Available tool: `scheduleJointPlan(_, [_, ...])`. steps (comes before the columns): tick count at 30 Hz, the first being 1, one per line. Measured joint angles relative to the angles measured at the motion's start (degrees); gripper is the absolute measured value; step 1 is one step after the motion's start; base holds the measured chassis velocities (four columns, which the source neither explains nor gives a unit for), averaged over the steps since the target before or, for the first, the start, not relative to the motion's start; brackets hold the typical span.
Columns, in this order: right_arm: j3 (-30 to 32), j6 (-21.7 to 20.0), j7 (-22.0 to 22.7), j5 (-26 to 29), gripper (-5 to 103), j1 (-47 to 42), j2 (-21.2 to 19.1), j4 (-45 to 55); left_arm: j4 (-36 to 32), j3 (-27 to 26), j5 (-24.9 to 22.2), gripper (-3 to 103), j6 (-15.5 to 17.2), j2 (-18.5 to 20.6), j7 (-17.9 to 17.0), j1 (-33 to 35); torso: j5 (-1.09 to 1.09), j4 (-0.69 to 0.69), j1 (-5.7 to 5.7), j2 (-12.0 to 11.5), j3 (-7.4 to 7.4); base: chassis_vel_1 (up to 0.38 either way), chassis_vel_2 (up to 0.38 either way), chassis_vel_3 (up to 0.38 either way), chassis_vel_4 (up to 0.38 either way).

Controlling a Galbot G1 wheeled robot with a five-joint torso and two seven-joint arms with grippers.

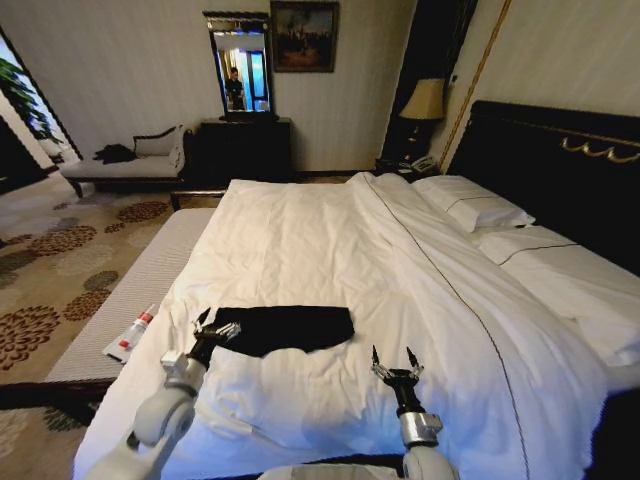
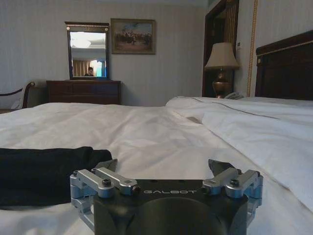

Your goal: Fold the clothes on the bed.

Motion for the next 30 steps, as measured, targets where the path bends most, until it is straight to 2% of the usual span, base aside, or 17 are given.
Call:
scheduleJointPlan(4, [-0.5, -0.9, 0.0, 0.5, 100, 1.1, 0.0, -0.2, 3.7, 1.7, -0.9, 100, 0.2, 0.7, -0.3, -4.3, 0.01, 0.04, 0.01, 0.0, 0.0, 0.0, 0.0, 0.0, 0.0])
scheduleJointPlan(8, [0.5, -1.1, 0.1, 1.8, 100, 0.8, -0.8, -0.2, 8.0, 7.0, -4.2, 100, 1.5, -1.0, -1.6, -10.0, -0.01, 0.0, 0.0, 0.0, 0.0, 0.0, 0.0, 0.0, 0.0])
scheduleJointPlan(14, [0.8, -1.2, 0.1, 2.3, 100, 0.4, -1.8, 0.3, 8.7, 9.7, -5.3, 100, 3.1, -2.0, -2.2, -10.5, 0.0, 0.02, 0.0, 0.0, 0.0, 0.0, 0.0, 0.0, 0.0])
scheduleJointPlan(19, [1.1, -0.8, 0.1, 2.3, 100, -1.0, -1.7, 1.1, 7.5, 10.4, -7.9, 100, 5.7, -1.7, -3.0, -7.4, 0.01, 0.04, -0.01, 0.0, -0.01, 0.0, 0.0, 0.0, 0.0])
scheduleJointPlan(23, [1.2, -0.6, 0.1, 2.3, 100, -1.4, -2.1, 1.6, 6.6, 9.8, -12.2, 100, 9.3, -2.0, -6.7, -6.5, 0.0, 0.03, -0.02, 0.0, -0.01, 0.0, 0.0, 0.0, 0.0])
scheduleJointPlan(24, [1.2, -0.6, 0.1, 2.3, 100, -1.4, -2.1, 1.6, 6.6, 9.8, -12.2, 100, 9.3, -2.0, -6.7, -6.5, 0.0, 0.03, -0.02, 0.0, -0.01, 0.0, 0.0, 0.0, 0.0])
scheduleJointPlan(27, [1.2, -0.7, 0.1, 2.6, 100, -1.2, -2.2, 2.1, 5.2, 9.7, -17.0, 100, 13.0, -1.6, -9.9, -7.8, 0.0, 0.02, -0.01, 0.0, -0.01, 0.0, 0.0, 0.0, 0.0])
scheduleJointPlan(30, [1.2, -0.8, 0.1, 2.6, 100, -1.2, -2.2, 2.1, 5.1, 9.8, -18.1, 100, 14.2, -1.0, -10.9, -8.9, 0.0, 0.02, -0.02, 0.0, -0.01, 0.0, 0.0, 0.0, 0.0])
